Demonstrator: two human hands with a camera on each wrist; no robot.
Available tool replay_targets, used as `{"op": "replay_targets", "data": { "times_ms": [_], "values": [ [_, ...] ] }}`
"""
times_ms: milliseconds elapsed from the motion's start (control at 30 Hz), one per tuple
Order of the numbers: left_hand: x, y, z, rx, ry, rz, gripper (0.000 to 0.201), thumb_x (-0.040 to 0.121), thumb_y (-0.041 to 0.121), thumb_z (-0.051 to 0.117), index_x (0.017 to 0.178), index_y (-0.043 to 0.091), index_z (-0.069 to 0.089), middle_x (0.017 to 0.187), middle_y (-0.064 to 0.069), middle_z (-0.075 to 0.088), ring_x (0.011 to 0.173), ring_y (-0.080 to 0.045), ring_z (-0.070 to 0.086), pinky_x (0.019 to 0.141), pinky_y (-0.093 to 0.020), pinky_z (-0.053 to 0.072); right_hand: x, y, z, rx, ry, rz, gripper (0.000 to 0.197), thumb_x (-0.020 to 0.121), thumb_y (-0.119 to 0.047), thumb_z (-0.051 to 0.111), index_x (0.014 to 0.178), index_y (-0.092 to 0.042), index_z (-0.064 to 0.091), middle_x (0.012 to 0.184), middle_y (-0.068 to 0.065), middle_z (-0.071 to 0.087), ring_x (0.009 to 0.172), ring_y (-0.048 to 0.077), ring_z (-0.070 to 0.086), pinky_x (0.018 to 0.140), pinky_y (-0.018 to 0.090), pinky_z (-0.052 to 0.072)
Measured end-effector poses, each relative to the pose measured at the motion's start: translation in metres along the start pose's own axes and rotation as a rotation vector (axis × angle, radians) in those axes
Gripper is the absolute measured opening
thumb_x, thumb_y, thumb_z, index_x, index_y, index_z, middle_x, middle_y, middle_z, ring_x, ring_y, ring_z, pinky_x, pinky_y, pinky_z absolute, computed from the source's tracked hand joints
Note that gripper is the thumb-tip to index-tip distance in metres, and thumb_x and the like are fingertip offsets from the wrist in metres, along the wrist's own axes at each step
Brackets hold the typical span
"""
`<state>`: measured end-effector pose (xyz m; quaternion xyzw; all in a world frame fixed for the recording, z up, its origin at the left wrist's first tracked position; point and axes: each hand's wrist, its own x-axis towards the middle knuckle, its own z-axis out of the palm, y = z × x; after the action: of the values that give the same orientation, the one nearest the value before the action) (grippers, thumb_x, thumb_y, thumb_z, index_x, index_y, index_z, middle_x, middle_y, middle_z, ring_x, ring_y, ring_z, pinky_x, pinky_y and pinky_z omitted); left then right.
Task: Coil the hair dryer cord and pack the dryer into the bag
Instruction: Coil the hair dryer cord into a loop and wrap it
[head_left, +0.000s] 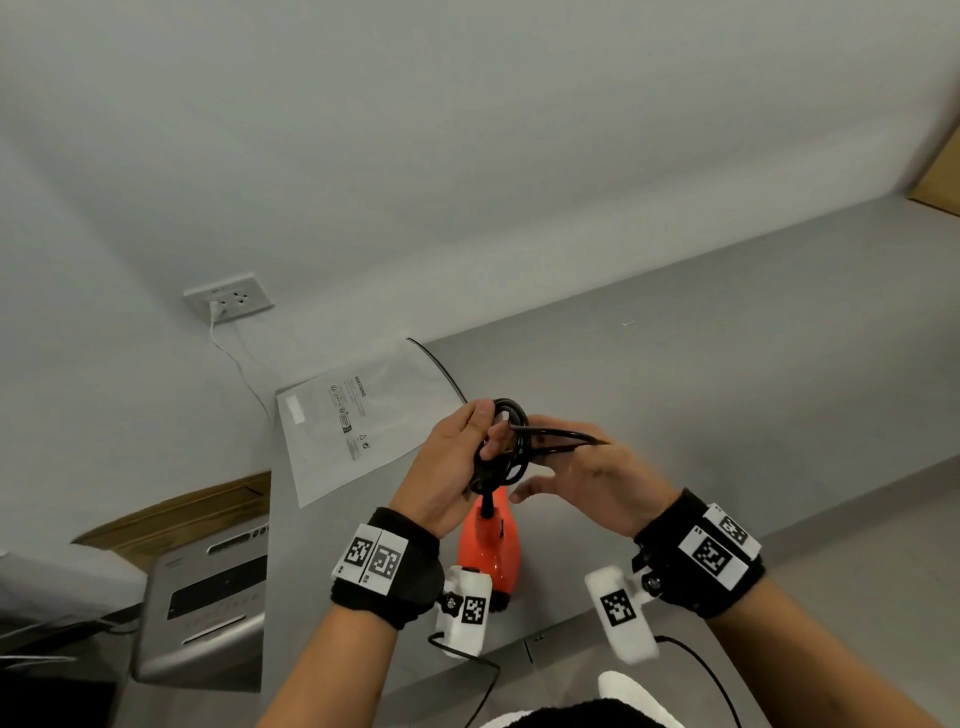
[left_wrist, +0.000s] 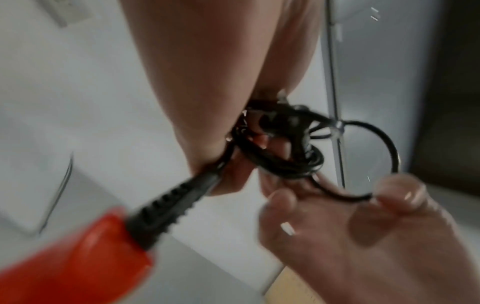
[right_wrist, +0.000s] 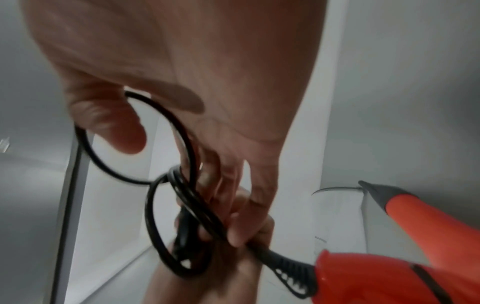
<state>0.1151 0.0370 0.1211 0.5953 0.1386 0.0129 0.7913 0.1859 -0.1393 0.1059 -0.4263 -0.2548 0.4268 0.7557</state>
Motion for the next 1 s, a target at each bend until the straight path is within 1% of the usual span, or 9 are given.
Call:
{"op": "replay_targets", "data": {
  "times_ms": [133,300,367,433,500,567,700,833,1000],
  "values": [
    [-0.002,0.002,0.000,0.103,0.039,0.066,0.032,0.109,0.026,0.042,0.099,0.005,0.064,0.067,0.006,0.053,0.057,-0.002,0.052,0.061,-0.020,0.054,-0.009,-0.004,-0.003,0.145,-0.053,0.041,0.080,0.075,-0.008,0.053,0.150,0.011,0.033,0.151,0.047,0.028,0.139,0.051,0.032,0.106,0.078,0.023],
    [-0.002,0.003,-0.002,0.167,-0.002,0.096,0.034,0.109,0.025,0.042,0.084,0.014,0.062,0.065,0.011,0.057,0.053,-0.001,0.053,0.061,-0.020,0.051,-0.012,-0.006,0.000,0.271,-0.093,0.053,0.093,0.089,-0.036,0.062,0.149,0.020,0.018,0.152,0.048,0.022,0.145,0.063,0.010,0.111,0.079,0.001],
    [-0.003,0.003,-0.003,0.222,0.008,0.119,0.034,0.109,0.027,0.043,0.085,0.015,0.063,0.064,0.011,0.058,0.055,-0.002,0.053,0.062,-0.022,0.052,-0.008,-0.010,0.002,0.308,-0.008,0.096,0.095,0.089,-0.055,0.063,0.144,0.017,0.037,0.148,0.044,0.037,0.145,0.061,0.019,0.114,0.079,0.007],
    [-0.002,0.000,-0.004,0.377,0.041,0.163,0.035,0.109,0.034,0.043,0.087,0.017,0.065,0.063,0.006,0.056,0.057,-0.008,0.052,0.060,-0.025,0.047,-0.003,-0.014,0.003,0.194,0.060,0.159,0.096,0.087,-0.070,0.051,0.136,0.012,0.051,0.134,0.040,0.055,0.133,0.052,0.048,0.111,0.070,0.028],
    [-0.001,-0.003,-0.002,0.502,0.071,0.198,0.034,0.108,0.038,0.044,0.088,0.018,0.063,0.061,0.006,0.052,0.055,-0.009,0.048,0.058,-0.026,0.041,0.004,-0.017,0.010,-0.020,0.133,0.167,0.067,0.093,-0.055,0.053,0.122,0.005,0.062,0.104,0.030,0.071,0.102,0.039,0.068,0.101,0.061,0.042],
    [-0.001,-0.006,0.003,0.485,0.129,0.228,0.028,0.108,0.035,0.044,0.097,0.016,0.060,0.068,0.003,0.055,0.058,-0.010,0.051,0.061,-0.031,0.044,0.010,-0.019,0.019,-0.150,0.180,0.137,0.031,0.101,-0.028,0.055,0.108,0.000,0.065,0.080,0.020,0.071,0.078,0.029,0.068,0.093,0.058,0.048],
    [-0.010,-0.003,0.003,0.404,0.263,0.349,0.017,0.108,0.033,0.045,0.123,0.027,0.050,0.094,-0.007,0.067,0.077,-0.017,0.071,0.072,-0.035,0.062,0.018,-0.022,0.027,-0.233,0.270,0.095,0.024,0.105,-0.017,0.050,0.097,0.001,0.065,0.068,0.016,0.066,0.062,0.024,0.065,0.075,0.041,0.056],
    [-0.023,-0.001,-0.009,0.738,0.197,0.434,0.018,0.096,0.048,0.057,0.100,0.032,0.063,0.123,0.011,0.056,0.109,-0.006,0.063,0.084,-0.027,0.056,0.019,-0.020,0.026,-0.260,0.334,0.065,0.023,0.104,-0.017,0.053,0.095,0.001,0.066,0.064,0.015,0.065,0.058,0.022,0.064,0.071,0.038,0.056],
    [-0.039,-0.007,-0.016,0.974,0.086,0.405,0.019,0.088,0.044,0.071,0.090,0.028,0.061,0.136,0.015,0.043,0.115,0.003,0.054,0.095,-0.026,0.051,0.020,-0.018,0.022,-0.246,0.325,0.090,0.023,0.104,-0.018,0.053,0.096,-0.001,0.066,0.067,0.016,0.065,0.062,0.026,0.064,0.071,0.040,0.057]
  ]
}}
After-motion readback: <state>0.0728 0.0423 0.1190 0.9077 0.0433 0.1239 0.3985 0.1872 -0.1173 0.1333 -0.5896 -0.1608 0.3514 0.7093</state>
